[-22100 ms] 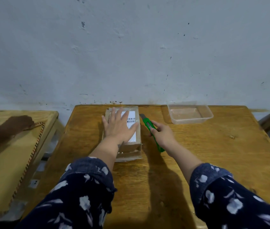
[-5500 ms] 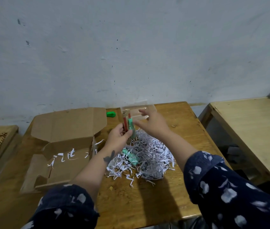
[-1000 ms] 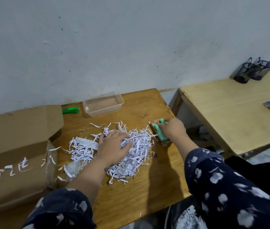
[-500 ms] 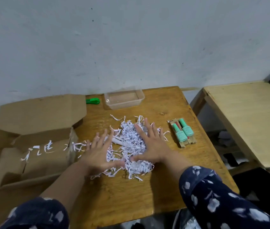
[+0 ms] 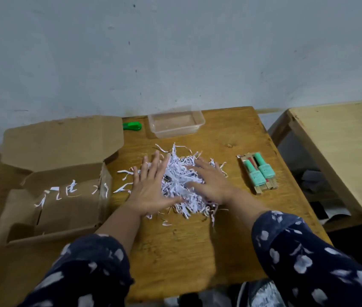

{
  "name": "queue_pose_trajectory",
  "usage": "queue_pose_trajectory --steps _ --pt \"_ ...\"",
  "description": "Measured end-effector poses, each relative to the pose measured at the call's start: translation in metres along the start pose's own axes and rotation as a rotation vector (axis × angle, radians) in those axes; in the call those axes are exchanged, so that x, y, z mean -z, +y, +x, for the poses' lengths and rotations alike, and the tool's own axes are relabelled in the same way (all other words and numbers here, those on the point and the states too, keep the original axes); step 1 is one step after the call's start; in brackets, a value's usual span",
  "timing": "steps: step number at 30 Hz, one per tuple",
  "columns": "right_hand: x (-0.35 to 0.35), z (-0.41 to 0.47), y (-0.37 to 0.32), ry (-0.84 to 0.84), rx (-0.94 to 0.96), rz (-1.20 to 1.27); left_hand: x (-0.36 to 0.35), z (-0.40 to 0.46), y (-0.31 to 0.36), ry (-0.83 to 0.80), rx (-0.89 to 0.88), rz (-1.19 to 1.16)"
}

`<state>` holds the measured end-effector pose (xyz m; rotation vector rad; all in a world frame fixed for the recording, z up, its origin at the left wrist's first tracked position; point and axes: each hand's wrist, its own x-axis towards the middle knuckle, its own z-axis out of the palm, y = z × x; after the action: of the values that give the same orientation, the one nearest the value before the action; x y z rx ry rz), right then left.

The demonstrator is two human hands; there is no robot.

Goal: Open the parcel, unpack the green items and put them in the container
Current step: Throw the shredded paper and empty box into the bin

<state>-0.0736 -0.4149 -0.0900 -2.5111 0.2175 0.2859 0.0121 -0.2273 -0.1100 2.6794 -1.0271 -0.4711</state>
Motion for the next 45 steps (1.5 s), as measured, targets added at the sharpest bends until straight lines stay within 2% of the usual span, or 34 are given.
queue_pose_trajectory --steps 2,5,7,9,12,15,19,23,28,35,39,43,45 --pt "0.004 -0.012 0.000 -0.036 -0.041 0.117 -0.002 0.003 -0.002 0.010 -0.038 0.044" --pt "-0.009 -0.031 0.003 -0.046 -0.029 -0.019 -0.010 -0.005 -0.005 0.097 -0.114 0.108" --pt "-0.027 -0.043 0.003 0.049 -0.013 -0.112 -0.013 -0.020 0.002 0.168 -0.149 0.026" --pt "-0.039 -0.053 -0.003 0.147 -0.025 -0.106 -0.019 -0.035 0.015 0.217 -0.132 -0.122" --pt "-0.052 -0.067 -0.018 0.232 -0.085 0.038 -0.024 -0.054 0.035 0.232 -0.057 -0.385" --pt "-0.054 -0.082 -0.032 0.397 -0.131 0.324 -0.019 -0.067 0.058 0.257 -0.047 -0.643" --pt "-0.026 -0.119 -0.044 0.509 -0.158 0.528 -0.002 -0.080 0.099 0.259 -0.076 -0.703" --pt "0.011 -0.180 -0.042 0.637 -0.157 0.554 -0.001 -0.083 0.154 0.222 -0.216 -0.753" --pt "0.031 -0.273 -0.016 0.795 -0.205 0.566 -0.025 -0.103 0.244 0.110 -0.369 -0.798" --pt "0.004 -0.377 0.063 0.797 -0.408 0.600 -0.120 -0.133 0.332 -0.134 -0.431 -0.818" --pt "-0.051 -0.404 0.128 0.678 -0.583 0.677 -0.193 -0.145 0.342 -0.269 -0.302 -0.821" --pt "-0.128 -0.417 0.195 0.550 -0.765 0.752 -0.273 -0.151 0.331 -0.492 -0.035 -0.856" --pt "-0.171 -0.415 0.224 0.521 -0.866 0.791 -0.313 -0.149 0.326 -0.552 0.074 -0.869"
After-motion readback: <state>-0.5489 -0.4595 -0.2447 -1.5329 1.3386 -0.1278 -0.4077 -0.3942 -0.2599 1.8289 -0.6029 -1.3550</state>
